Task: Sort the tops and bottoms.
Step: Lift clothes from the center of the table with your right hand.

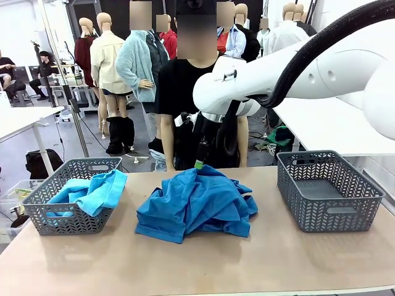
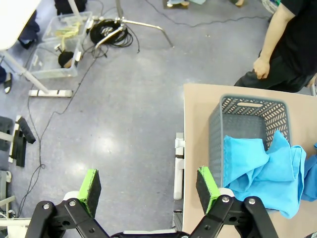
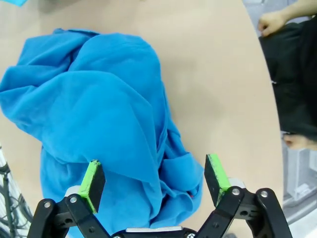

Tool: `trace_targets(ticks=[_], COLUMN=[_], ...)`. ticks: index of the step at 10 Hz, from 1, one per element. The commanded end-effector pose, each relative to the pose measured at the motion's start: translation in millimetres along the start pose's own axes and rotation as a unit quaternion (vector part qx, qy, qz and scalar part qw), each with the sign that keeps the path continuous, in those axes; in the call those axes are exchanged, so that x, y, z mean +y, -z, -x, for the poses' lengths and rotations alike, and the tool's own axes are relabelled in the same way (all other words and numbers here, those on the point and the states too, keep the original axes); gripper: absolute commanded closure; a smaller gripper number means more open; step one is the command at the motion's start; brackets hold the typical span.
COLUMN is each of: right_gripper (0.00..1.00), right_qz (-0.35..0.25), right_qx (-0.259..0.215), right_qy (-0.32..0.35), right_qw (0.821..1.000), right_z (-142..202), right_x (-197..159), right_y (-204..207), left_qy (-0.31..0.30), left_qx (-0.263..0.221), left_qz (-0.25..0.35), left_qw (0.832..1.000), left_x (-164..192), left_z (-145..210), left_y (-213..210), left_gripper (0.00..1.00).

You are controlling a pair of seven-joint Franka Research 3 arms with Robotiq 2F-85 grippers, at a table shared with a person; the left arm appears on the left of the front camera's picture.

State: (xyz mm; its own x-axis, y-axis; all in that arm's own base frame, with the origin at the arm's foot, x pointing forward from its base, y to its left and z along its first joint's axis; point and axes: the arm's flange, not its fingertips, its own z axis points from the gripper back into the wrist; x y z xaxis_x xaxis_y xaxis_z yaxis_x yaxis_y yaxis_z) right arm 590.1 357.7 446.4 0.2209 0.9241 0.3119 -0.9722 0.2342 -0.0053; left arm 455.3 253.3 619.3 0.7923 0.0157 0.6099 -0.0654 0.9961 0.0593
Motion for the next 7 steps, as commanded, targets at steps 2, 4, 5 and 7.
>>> trace_targets(ticks=[2,4,5,7], right_gripper=[0.0,0.0,0.0,0.05], right_qz=[-0.034,-0.039,-0.043,-0.051], right_qx=[0.026,0.032,0.034,0.037], right_qy=[-0.011,-0.006,-0.008,-0.012], right_qw=[0.999,0.999,0.998,0.998], right_z=[-5,-6,-7,-8], right_x=[-9,-12,-14,-14], right_y=[5,9,13,17], left_qy=[0.006,0.006,0.006,0.006], left_qx=[0.003,0.003,0.003,0.003], left_qz=[-0.006,-0.006,-0.006,-0.006], left_qw=[1.0,1.0,1.0,1.0], left_x=[2,2,2,2], left_z=[2,2,2,2], left_y=[-1,-1,-1,-1], left_gripper=[0.0,0.0,0.0,0.0])
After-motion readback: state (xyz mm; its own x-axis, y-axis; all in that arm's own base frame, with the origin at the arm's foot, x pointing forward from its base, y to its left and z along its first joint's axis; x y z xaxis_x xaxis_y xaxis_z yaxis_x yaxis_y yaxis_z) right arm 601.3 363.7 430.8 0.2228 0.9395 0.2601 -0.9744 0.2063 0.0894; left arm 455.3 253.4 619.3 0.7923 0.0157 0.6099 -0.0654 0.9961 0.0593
